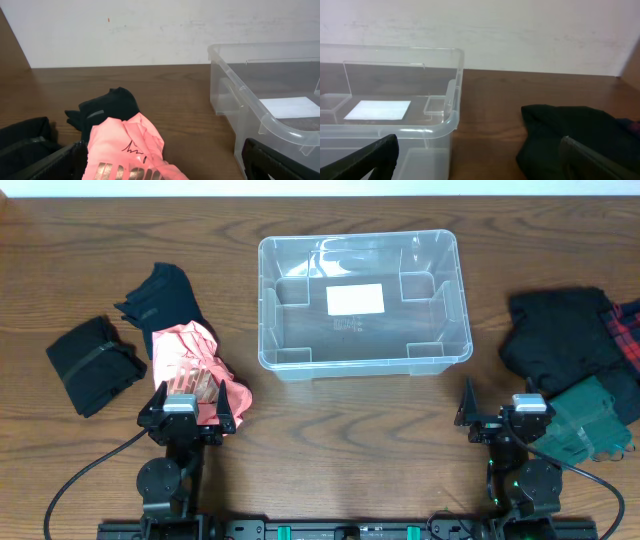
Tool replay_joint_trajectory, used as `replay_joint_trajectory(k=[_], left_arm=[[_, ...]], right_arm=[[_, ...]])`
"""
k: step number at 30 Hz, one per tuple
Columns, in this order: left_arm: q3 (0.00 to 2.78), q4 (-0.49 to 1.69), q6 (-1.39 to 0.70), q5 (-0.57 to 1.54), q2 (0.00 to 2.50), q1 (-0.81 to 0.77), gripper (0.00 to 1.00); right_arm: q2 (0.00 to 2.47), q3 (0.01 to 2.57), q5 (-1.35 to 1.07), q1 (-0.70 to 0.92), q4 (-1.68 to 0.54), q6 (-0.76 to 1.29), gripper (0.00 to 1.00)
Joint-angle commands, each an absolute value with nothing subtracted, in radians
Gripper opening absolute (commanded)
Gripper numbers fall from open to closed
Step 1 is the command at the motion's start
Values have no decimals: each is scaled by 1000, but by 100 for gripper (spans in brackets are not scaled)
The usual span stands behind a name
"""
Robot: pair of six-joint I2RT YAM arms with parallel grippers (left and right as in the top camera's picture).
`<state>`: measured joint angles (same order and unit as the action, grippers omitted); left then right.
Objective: Pack container
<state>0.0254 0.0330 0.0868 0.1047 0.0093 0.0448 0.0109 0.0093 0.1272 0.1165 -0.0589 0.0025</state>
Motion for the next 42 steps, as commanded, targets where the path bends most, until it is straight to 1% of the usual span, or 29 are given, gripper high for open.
replay_joint_trajectory(k=[1, 35, 42], left_arm=[[4, 59, 104, 112, 7, 43, 98], [4, 59, 104, 112, 10, 43, 98], [4, 59, 112, 85, 10, 43, 98]], right_arm=[[5, 6, 127, 125, -60, -12, 99], [5, 6, 127, 125, -60, -12, 99], [5, 6, 123, 125, -60, -12, 99]])
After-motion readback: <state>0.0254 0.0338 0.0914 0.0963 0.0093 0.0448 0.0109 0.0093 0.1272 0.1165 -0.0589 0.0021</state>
